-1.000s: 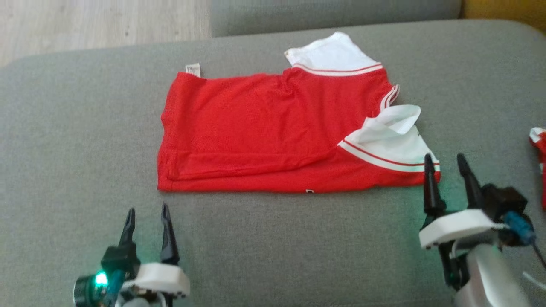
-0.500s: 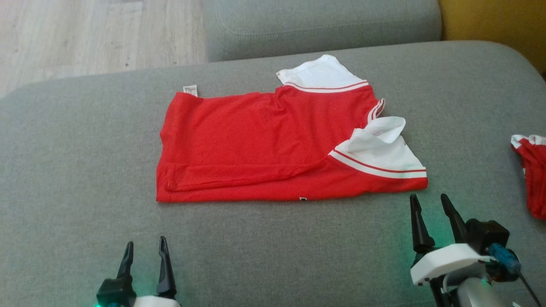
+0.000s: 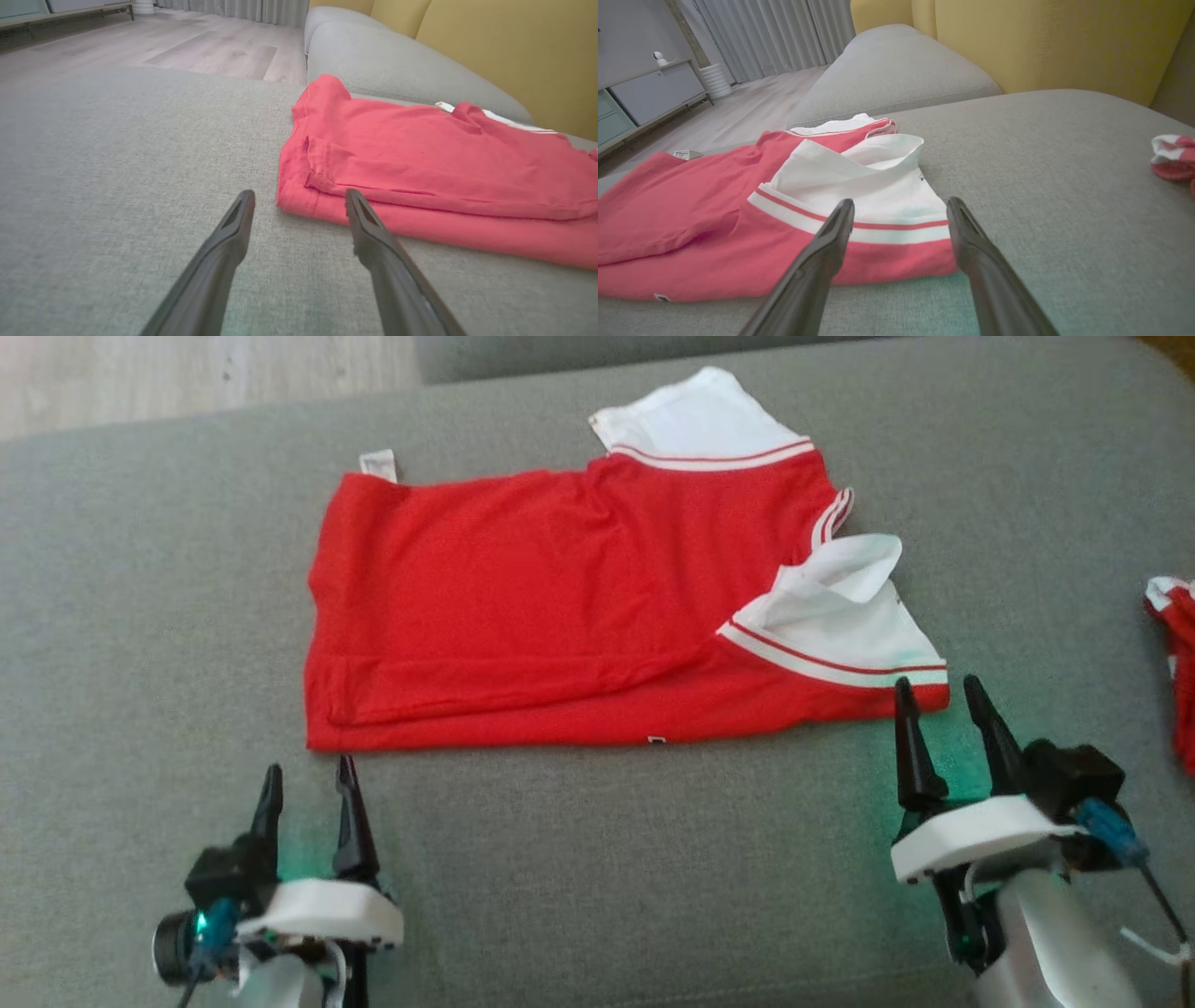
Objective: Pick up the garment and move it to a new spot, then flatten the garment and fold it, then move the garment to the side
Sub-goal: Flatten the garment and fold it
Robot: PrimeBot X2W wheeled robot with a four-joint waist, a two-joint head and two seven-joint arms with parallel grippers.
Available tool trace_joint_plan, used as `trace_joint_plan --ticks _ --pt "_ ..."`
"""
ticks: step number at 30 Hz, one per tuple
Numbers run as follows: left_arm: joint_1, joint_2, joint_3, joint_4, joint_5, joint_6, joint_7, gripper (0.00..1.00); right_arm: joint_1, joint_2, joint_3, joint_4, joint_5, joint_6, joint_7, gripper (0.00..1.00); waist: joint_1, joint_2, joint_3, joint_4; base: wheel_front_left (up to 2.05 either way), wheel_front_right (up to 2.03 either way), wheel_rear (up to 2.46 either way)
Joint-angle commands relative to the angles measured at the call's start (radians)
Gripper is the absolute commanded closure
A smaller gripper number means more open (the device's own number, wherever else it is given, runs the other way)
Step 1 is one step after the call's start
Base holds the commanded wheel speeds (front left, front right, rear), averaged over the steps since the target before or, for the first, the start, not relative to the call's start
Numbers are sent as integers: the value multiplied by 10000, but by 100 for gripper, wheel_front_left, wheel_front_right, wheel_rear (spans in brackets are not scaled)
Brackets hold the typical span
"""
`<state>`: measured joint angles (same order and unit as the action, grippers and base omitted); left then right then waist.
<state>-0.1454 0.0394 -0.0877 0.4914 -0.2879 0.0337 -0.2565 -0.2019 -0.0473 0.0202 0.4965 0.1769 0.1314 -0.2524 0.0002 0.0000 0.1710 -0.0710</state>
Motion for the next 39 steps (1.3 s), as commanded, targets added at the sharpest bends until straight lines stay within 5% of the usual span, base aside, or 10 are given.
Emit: trace_joint_plan --ticks 1,16,17,18,20,21,32,33,34,39 --pt "-397 108 420 -98 -18 -44 -53 0 -343 -30 265 -318 107 -7 -93 0 -2 0 325 -128 0 0 0" --pt "-1376 108 629 1190 -504 -176 -53 0 -824 -30 139 -583 115 -7 -93 0 -2 0 1080 -395 0 0 0" --pt "-1431 108 560 1337 -517 -228 -53 8 -841 -30 99 -567 78 -7 -93 0 -2 0 1110 -383 0 0 0" --pt "-1502 108 489 1461 -544 -282 -53 49 -860 -30 39 -512 49 -7 -93 0 -2 0 1136 -369 0 0 0" --pt "-1647 108 316 1634 -628 -425 -53 77 -924 -30 -79 -252 -53 -7 -93 0 -2 0 1198 -344 0 0 0" --pt "-1715 108 228 1715 -664 -488 -53 100 -981 -30 -115 -43 -33 -7 -93 0 -2 0 1225 -334 0 0 0" --pt "-1840 108 -301 1968 -808 -655 -53 100 -1906 -30 1 2692 239 -7 -93 0 -2 0 1419 -152 0 0 0" --pt "-1829 108 -340 1953 -850 -645 -53 100 -1985 -30 116 2962 411 -7 -93 32 -2 0 1425 -131 0 0 0" --pt "-1816 108 -371 1938 -881 -641 -53 100 -2064 -30 223 3172 628 -7 -93 100 -2 0 1431 -110 0 0 0" --pt "-1743 108 -294 1629 -764 -598 -53 100 -2328 -30 599 3486 1685 -7 -93 100 -2 0 1409 -40 0 0 0"
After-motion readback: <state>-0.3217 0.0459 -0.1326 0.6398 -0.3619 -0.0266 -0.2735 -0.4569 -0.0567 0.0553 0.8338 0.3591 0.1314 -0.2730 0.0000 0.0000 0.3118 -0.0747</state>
